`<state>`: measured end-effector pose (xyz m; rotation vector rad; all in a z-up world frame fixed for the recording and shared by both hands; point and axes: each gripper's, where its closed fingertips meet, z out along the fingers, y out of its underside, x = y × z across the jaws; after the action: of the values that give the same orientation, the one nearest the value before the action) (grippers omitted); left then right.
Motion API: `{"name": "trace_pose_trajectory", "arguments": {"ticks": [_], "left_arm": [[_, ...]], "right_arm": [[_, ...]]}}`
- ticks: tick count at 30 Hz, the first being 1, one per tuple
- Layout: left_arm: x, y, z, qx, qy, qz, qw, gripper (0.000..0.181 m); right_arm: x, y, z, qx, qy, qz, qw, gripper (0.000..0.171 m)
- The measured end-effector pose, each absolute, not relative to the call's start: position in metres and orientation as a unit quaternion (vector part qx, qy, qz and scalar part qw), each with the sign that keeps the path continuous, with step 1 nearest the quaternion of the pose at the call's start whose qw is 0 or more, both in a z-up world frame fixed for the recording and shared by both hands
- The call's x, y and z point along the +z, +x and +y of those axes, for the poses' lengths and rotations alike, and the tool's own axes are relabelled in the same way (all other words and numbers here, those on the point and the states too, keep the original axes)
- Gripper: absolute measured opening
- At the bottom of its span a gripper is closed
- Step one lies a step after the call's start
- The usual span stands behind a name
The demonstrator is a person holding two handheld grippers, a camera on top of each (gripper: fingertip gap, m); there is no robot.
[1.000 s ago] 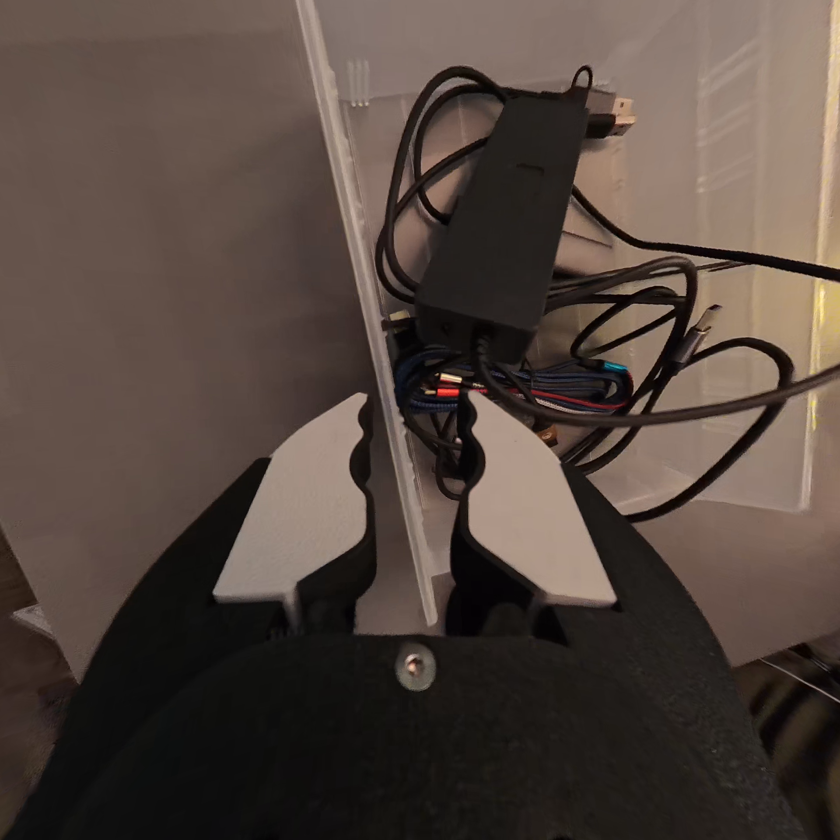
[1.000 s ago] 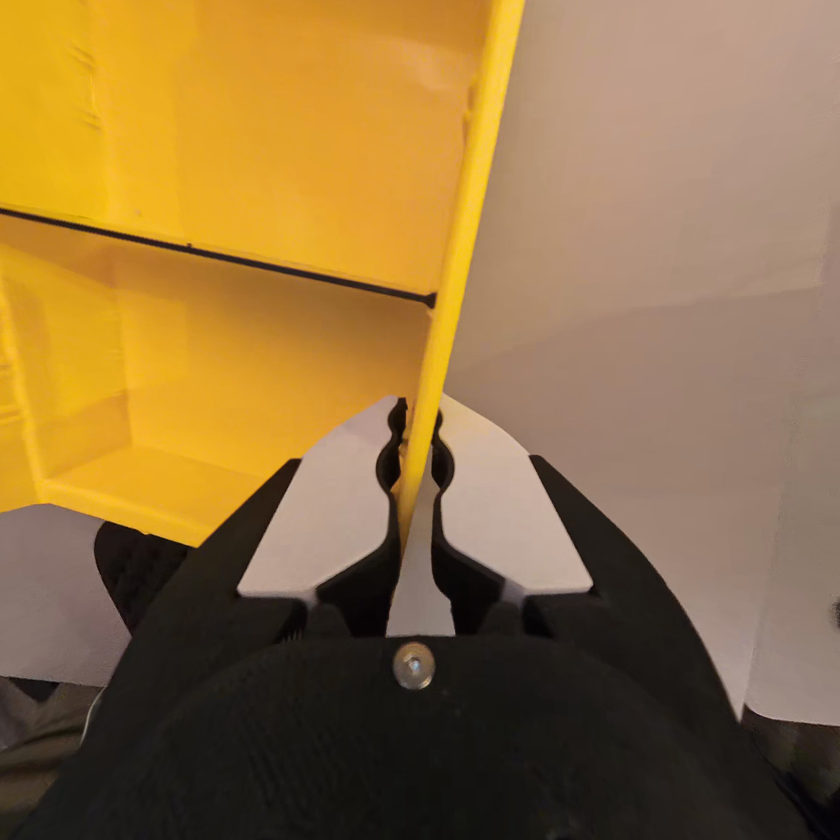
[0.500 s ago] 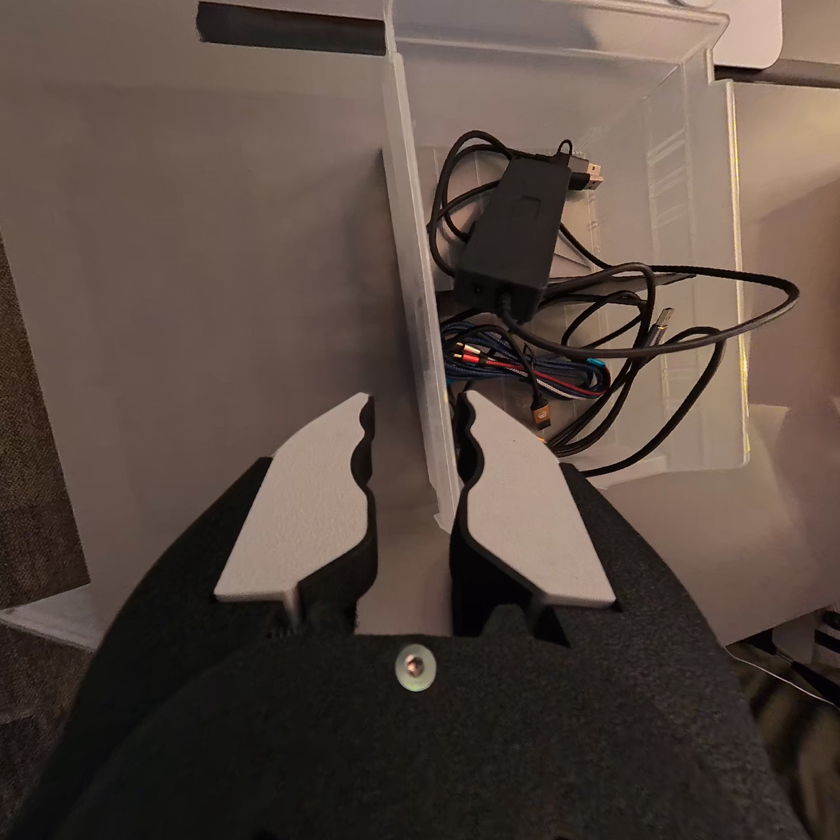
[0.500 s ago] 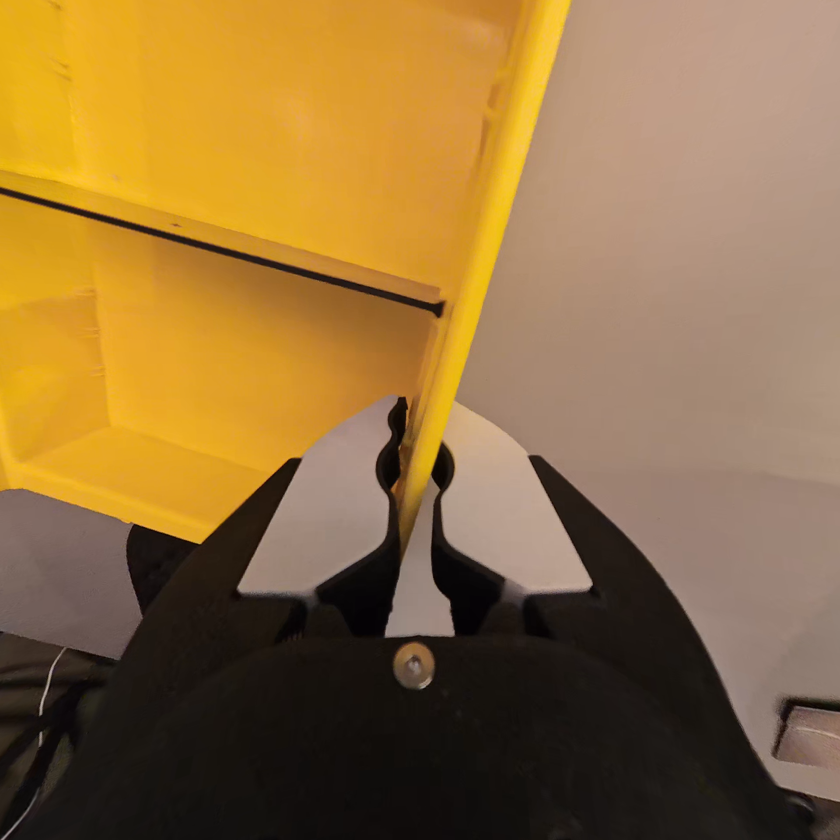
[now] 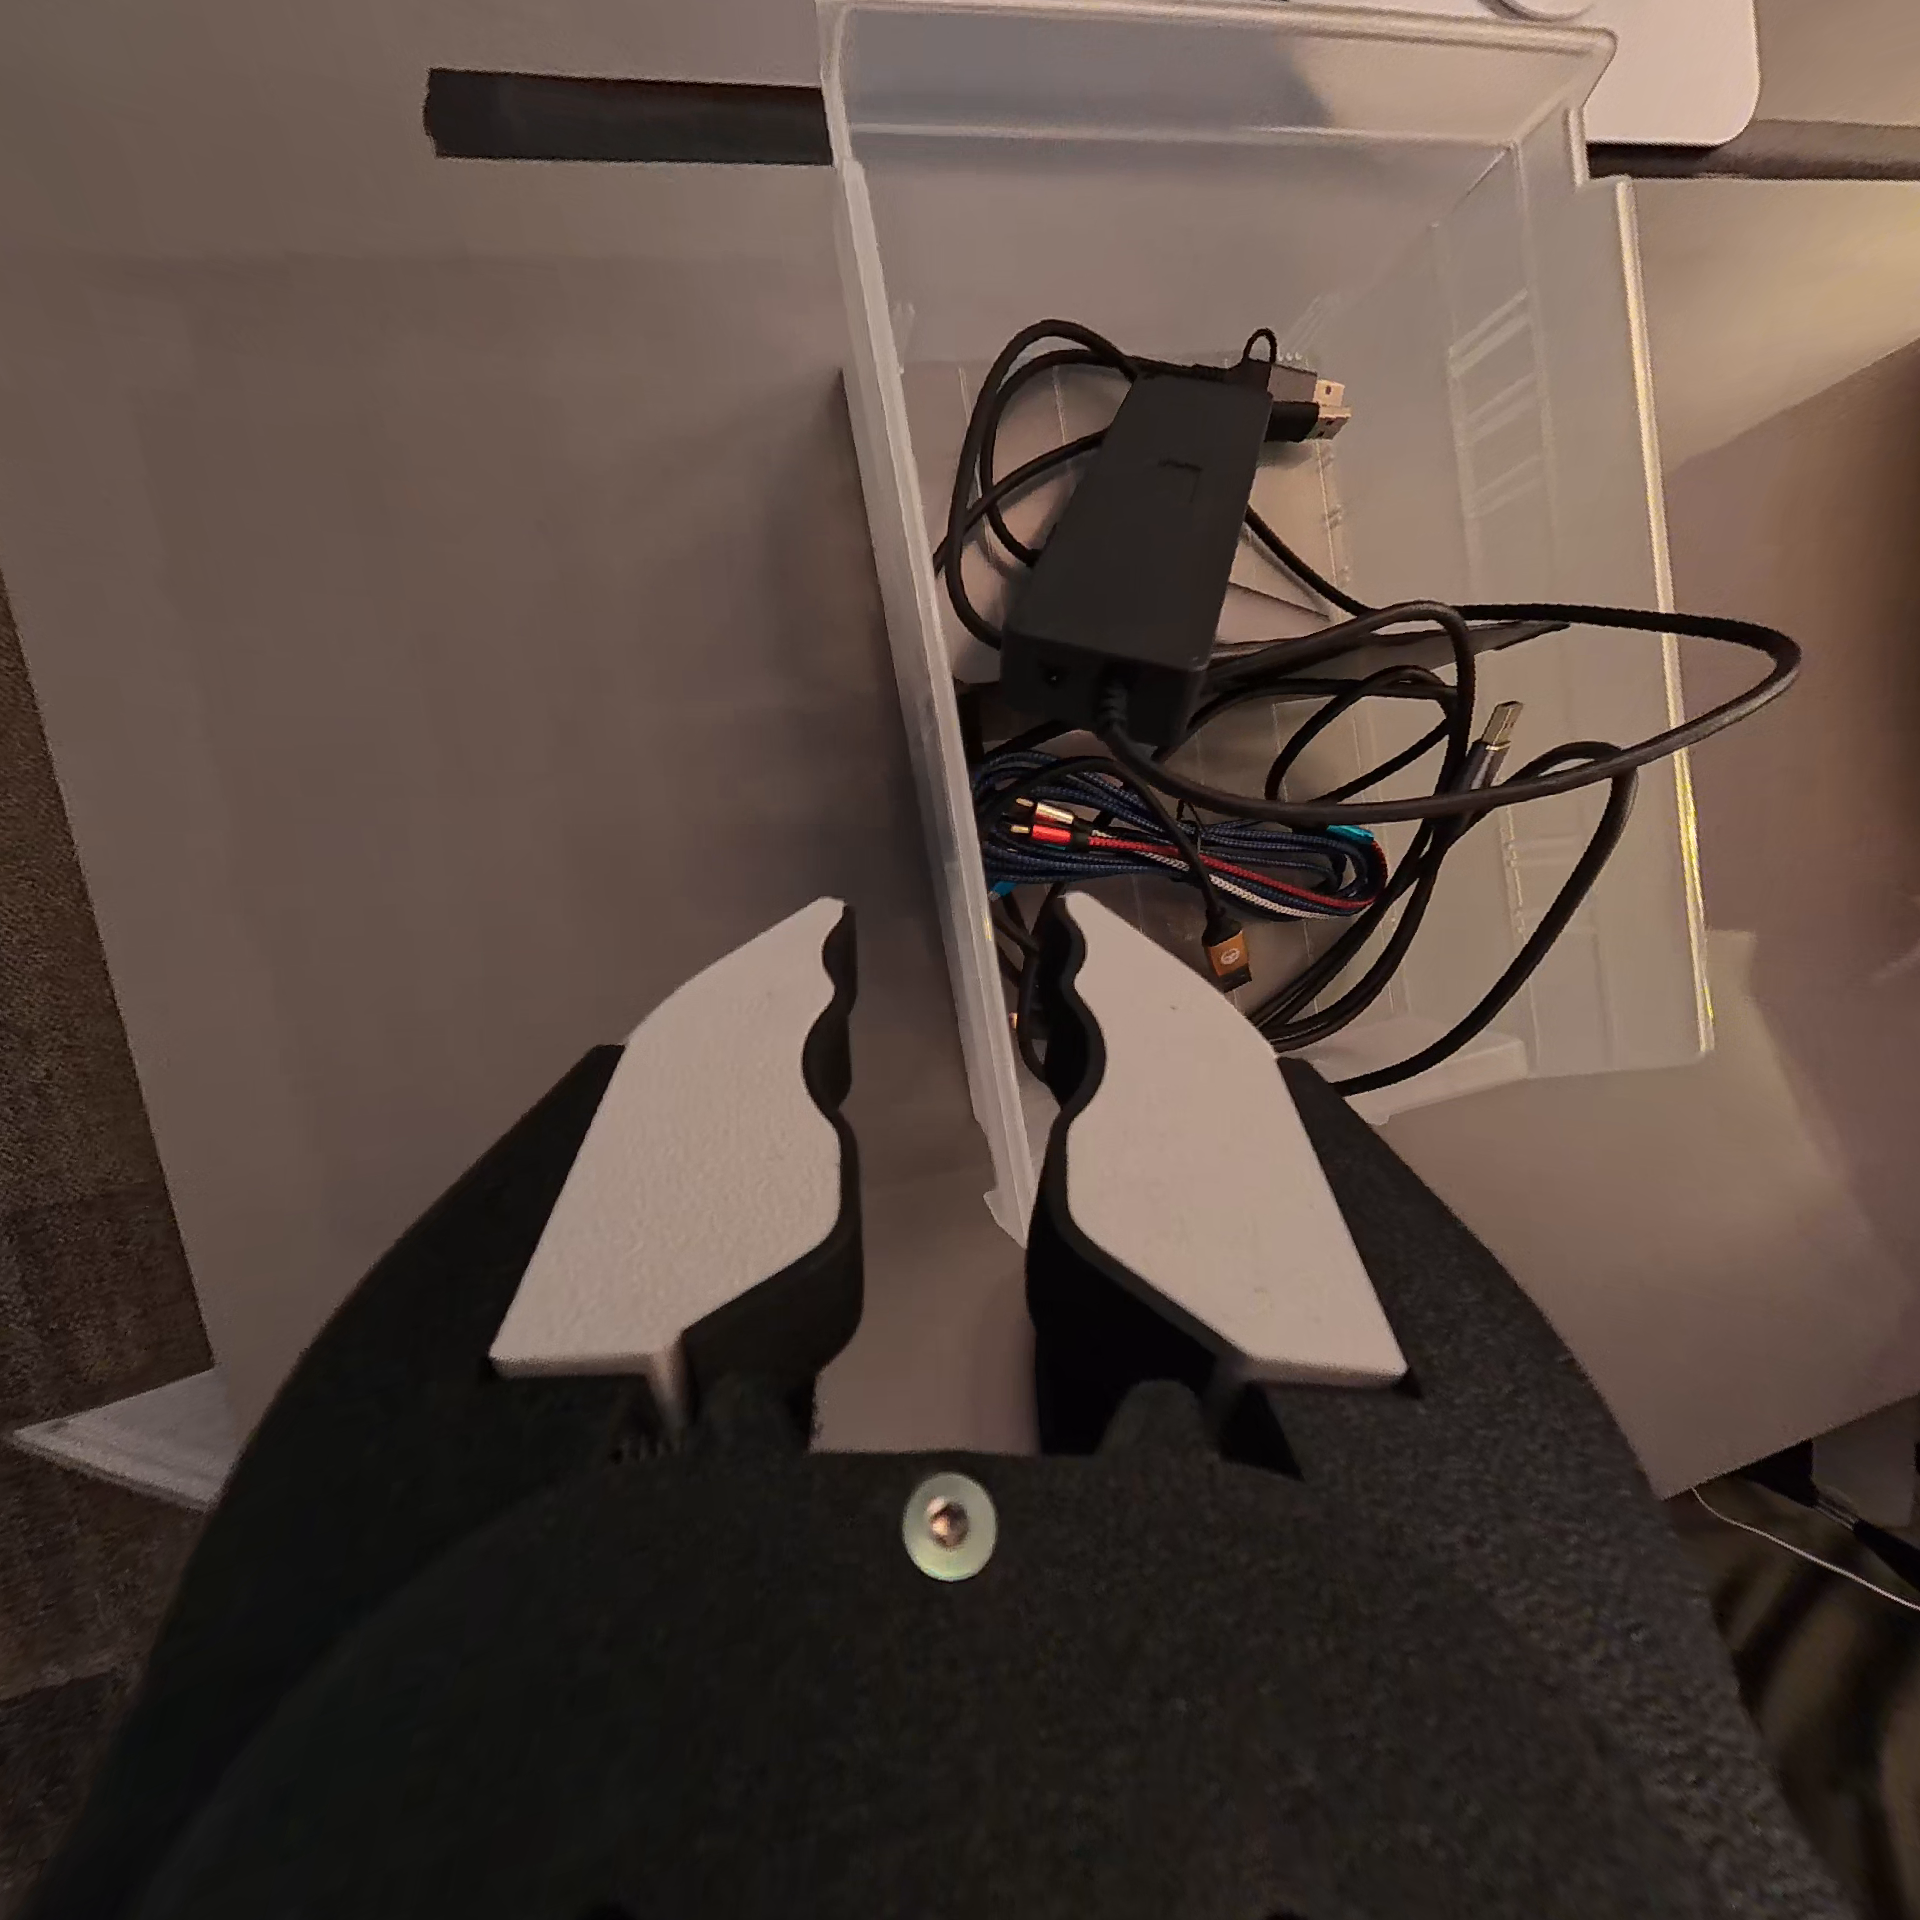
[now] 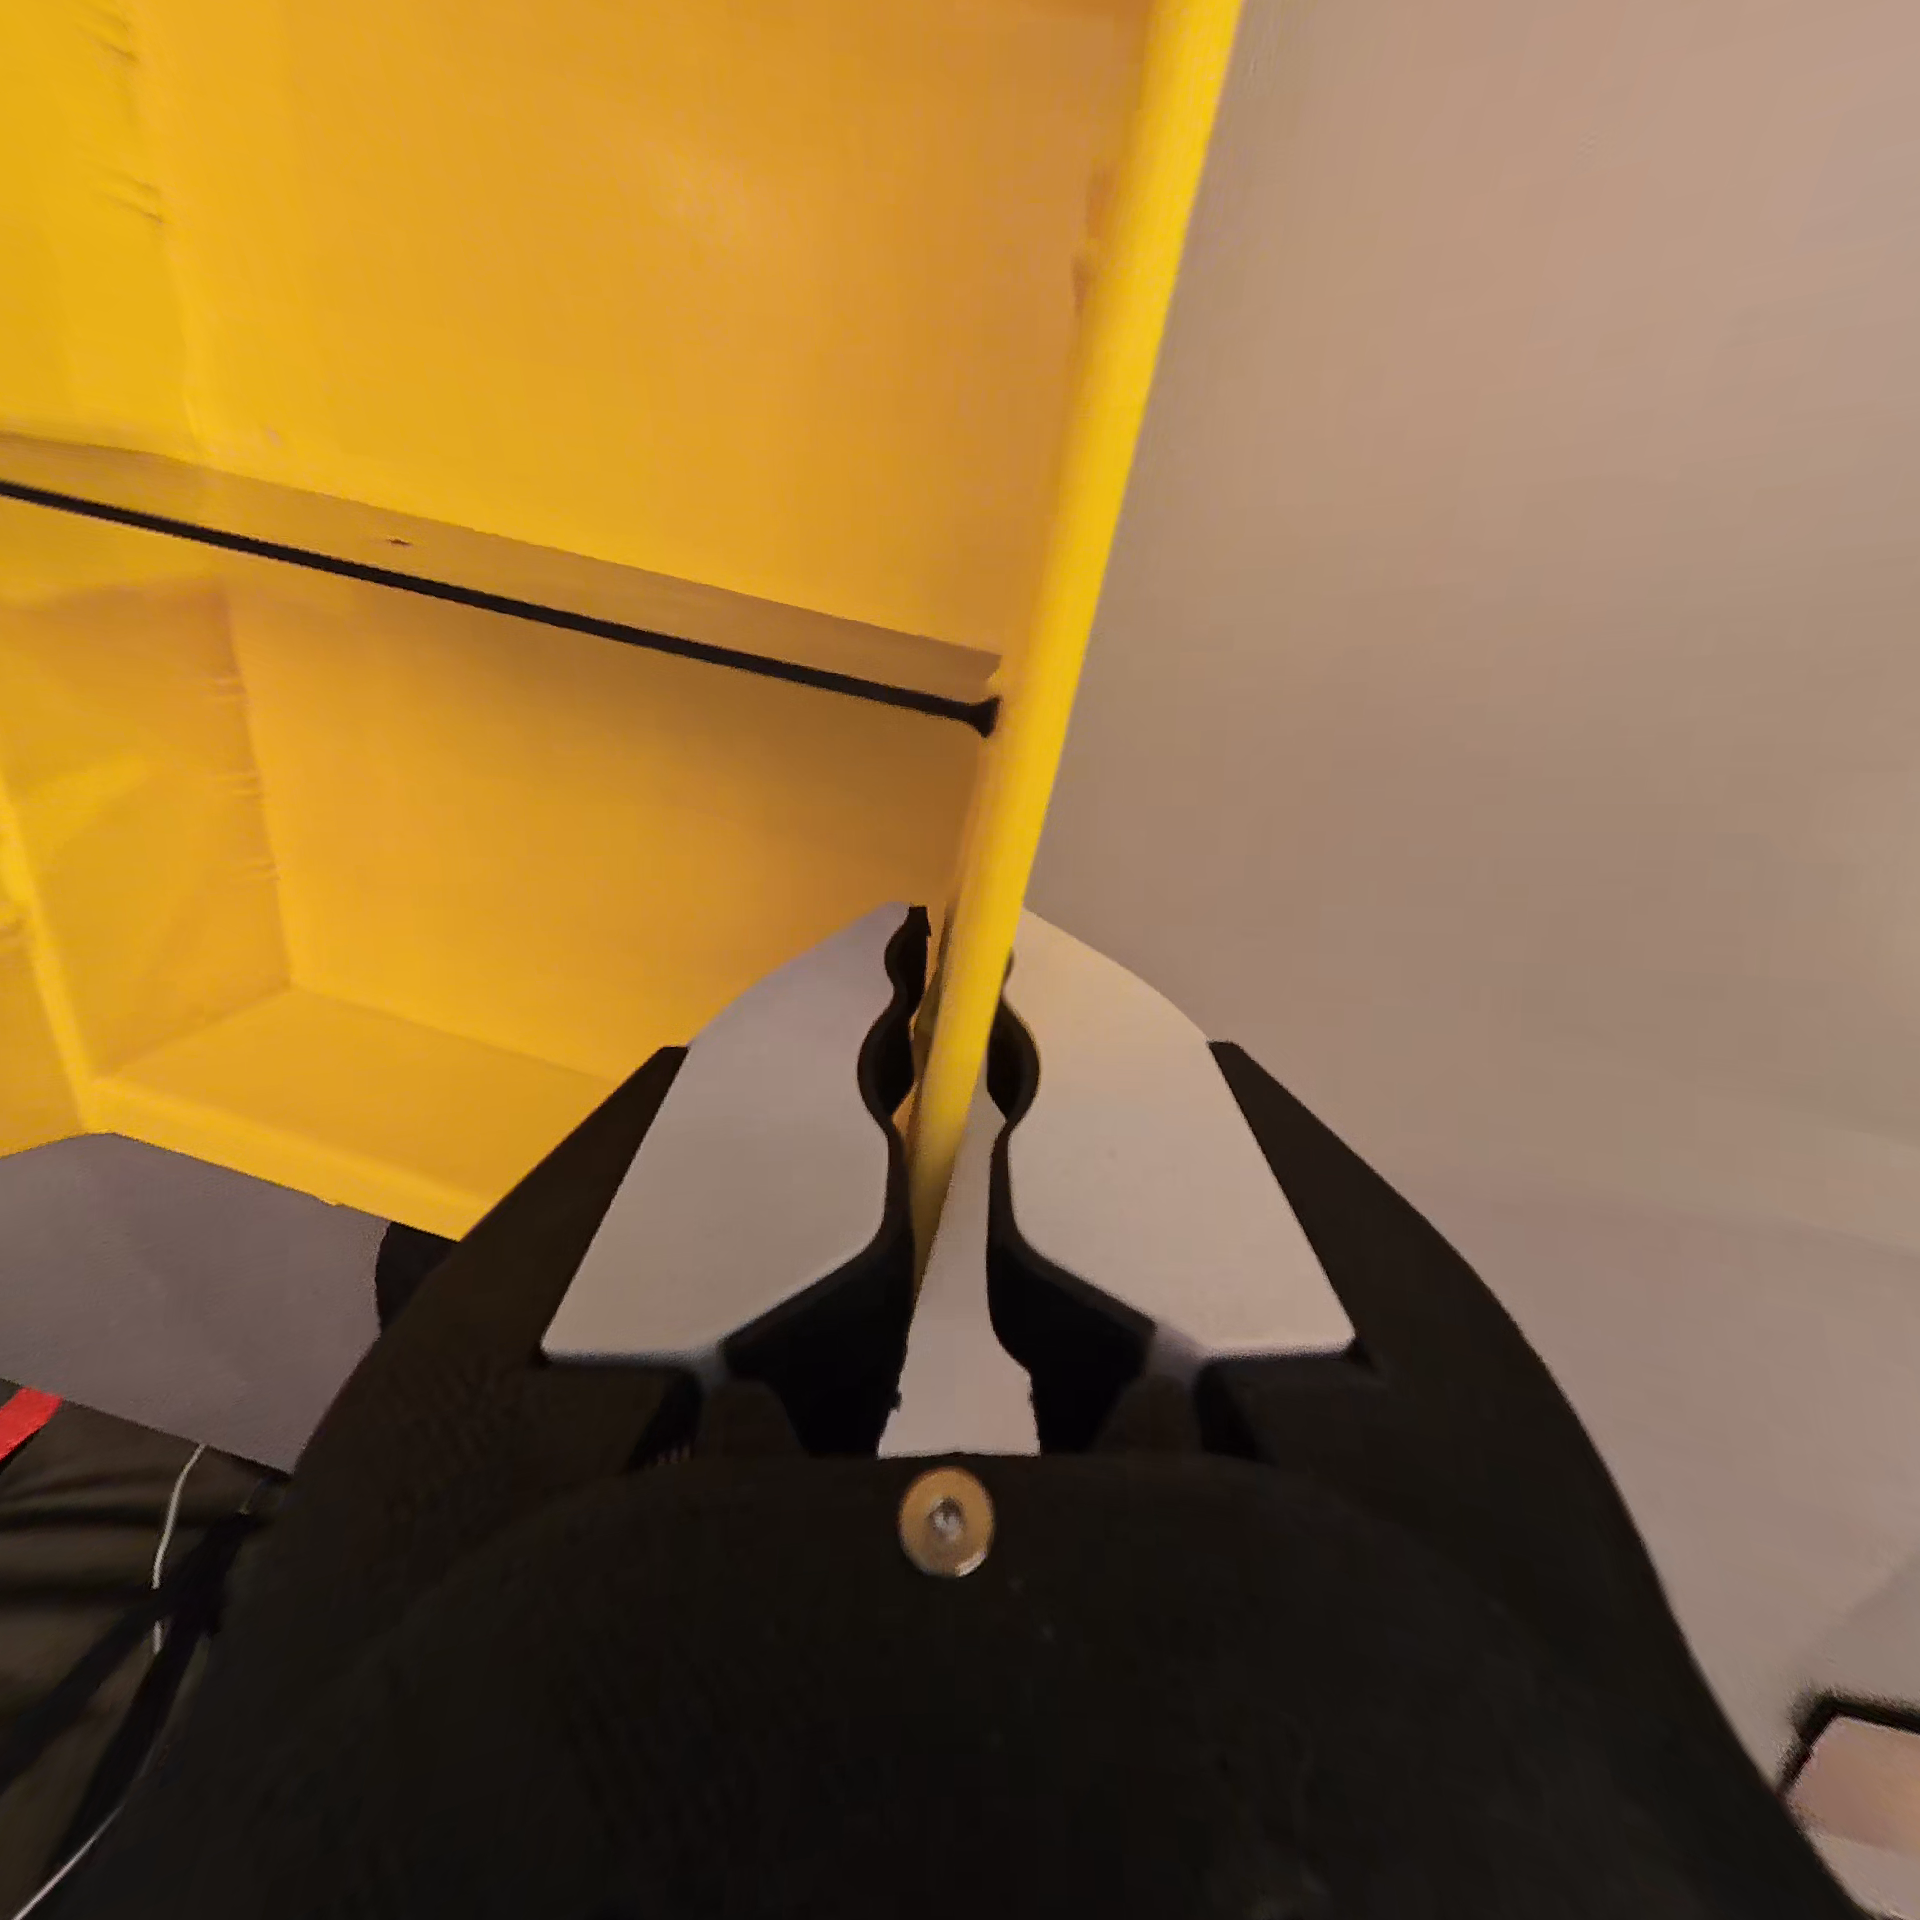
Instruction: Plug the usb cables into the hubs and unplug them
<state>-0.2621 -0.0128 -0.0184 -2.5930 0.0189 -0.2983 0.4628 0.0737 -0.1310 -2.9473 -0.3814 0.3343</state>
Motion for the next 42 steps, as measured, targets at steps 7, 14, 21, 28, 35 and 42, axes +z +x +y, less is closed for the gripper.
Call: {"name": "trace_pose_trajectory", "arguments": {"ticks": [7,14,21,28,35,42], "left_arm": [[0.001,-0.257,-0.006,-0.119,-0.94,0.016,0.318,0.032],[0.045,-0.243,-0.003,-0.115,-0.881,0.056,0.455,0.04],[0.06,-0.201,-0.022,-0.135,-0.822,0.133,0.537,0.058],[0.044,-0.166,-0.038,-0.092,-0.793,0.205,0.566,0.058],[0.0,-0.192,-0.023,0.099,-0.81,0.317,0.484,0.064],[-0.039,-0.199,0.011,0.186,-0.799,0.418,0.391,0.048]], "right_arm": [[-0.128,0.46,0.076,0.144,-0.981,-0.099,0.082,0.012],[-0.086,0.47,0.094,0.176,-0.965,-0.055,0.187,0.019],[-0.003,0.473,0.097,0.178,-0.913,-0.076,0.36,0.019],[0.098,0.446,0.09,0.182,-0.777,-0.165,0.58,0.021],[0.14,0.412,0.078,0.217,-0.658,-0.221,0.686,0.054],[0.184,0.363,0.041,0.288,-0.519,-0.295,0.748,0.047]]}}
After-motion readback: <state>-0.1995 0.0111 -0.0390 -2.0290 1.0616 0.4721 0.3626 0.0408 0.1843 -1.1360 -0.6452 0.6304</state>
